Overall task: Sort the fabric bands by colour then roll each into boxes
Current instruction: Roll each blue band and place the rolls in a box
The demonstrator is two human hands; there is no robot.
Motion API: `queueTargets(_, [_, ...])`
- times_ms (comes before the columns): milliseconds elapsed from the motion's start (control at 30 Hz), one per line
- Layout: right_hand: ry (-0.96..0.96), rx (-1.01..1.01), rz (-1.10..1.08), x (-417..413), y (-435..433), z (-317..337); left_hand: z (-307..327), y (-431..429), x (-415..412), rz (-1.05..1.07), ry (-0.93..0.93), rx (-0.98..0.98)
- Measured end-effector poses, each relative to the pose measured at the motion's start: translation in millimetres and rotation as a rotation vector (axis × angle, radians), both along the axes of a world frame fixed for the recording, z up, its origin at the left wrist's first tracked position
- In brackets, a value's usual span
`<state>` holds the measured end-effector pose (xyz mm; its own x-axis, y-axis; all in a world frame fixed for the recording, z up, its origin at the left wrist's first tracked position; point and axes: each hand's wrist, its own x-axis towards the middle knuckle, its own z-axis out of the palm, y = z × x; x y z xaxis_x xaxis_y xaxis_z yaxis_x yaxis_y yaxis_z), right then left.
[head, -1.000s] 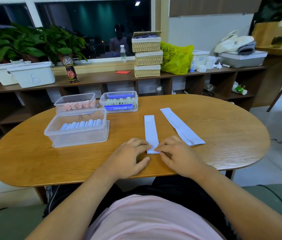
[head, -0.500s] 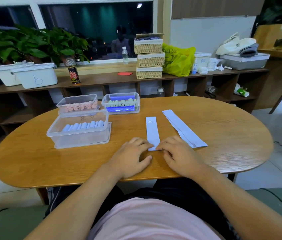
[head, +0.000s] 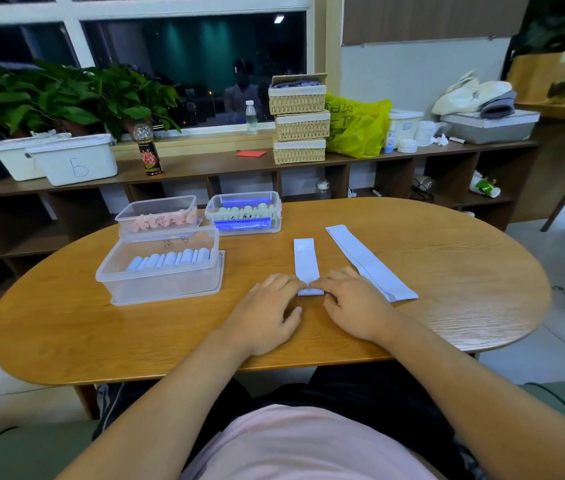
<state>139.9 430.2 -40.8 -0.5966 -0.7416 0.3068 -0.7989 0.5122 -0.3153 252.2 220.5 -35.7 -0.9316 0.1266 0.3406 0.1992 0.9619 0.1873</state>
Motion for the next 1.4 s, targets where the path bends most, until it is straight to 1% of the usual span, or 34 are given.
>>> queueTargets(133, [0.013, -0.009, -0.032, -7, -4, -3, 2, 0, -12, 0.015, -0.003, -0.042])
queueTargets(267, [0.035, -0.1, -0.072, -4, -3, 0, 4, 1, -27, 0.039, -0.025, -0.04])
queueTargets(400, [0.053, -0.03, -0.024, -7, -8, 1, 3, -1, -38, 0.061, -0.066, -0.016])
queueTargets(600, [0.044, -0.006, -0.066, -33, -24, 3, -3, -12, -44, 0.177, -0.033, 0.205])
queueTargets(767, [0.072, -0.003, -0.122, -48, -44, 2, -6, -16, -46, 0.206, -0.006, 0.303])
queueTargets(900, [0.066, -0.045, -0.122, -48, -47, 0, -4, -13, -42, 0.172, -0.006, 0.286])
queueTargets(1100, [0.078, -0.122, -0.065, -20, -25, -9, -1, -11, -26, 0.104, 0.075, 0.301])
queueTargets(1300, [0.12, -0.132, -0.018, 7, -8, -12, 1, -4, -6, -0.076, 0.112, 0.267])
queueTargets(1400, [0.116, -0.123, -0.014, 10, -6, -11, 2, -1, -5, -0.135, 0.086, 0.231])
